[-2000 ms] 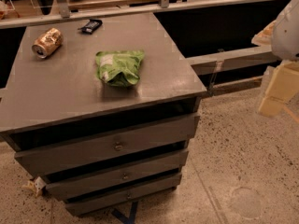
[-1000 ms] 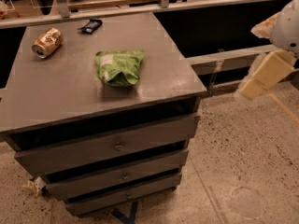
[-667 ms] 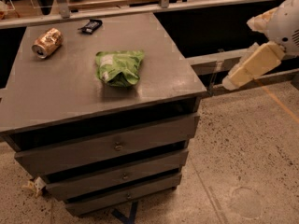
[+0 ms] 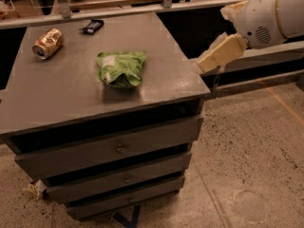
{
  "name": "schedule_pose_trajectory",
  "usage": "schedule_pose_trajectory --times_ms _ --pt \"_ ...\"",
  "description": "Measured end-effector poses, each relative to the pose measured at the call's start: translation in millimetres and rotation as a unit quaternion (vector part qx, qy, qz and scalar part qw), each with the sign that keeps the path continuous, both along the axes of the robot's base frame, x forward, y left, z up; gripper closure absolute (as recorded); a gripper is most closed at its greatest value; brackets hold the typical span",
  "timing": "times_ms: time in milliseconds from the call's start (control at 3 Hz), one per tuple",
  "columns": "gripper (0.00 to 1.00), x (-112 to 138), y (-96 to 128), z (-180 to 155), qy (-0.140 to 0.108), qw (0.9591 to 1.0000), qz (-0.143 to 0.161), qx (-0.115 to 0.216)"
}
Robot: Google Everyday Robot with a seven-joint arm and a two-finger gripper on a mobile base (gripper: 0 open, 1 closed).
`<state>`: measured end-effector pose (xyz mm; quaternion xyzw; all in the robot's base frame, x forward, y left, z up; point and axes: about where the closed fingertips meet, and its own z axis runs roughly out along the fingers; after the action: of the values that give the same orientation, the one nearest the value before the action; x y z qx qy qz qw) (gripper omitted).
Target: Move green rice chip bag near orange can
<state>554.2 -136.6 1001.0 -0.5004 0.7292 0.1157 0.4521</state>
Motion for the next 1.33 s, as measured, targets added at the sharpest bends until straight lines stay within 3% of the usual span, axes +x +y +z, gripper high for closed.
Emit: schedule_pose_trajectory --times_ms 667,1000,1333 --pt "0.0 -3.6 5.2 -8.1 0.013 0.9999 0.004 -0.001" --pt "0.0 -4.4 23.7 -29.5 0.03 0.9989 0.032 0.018" --pt "0.0 -5.4 51.9 -47.1 0.028 0.9966 0.071 0.031"
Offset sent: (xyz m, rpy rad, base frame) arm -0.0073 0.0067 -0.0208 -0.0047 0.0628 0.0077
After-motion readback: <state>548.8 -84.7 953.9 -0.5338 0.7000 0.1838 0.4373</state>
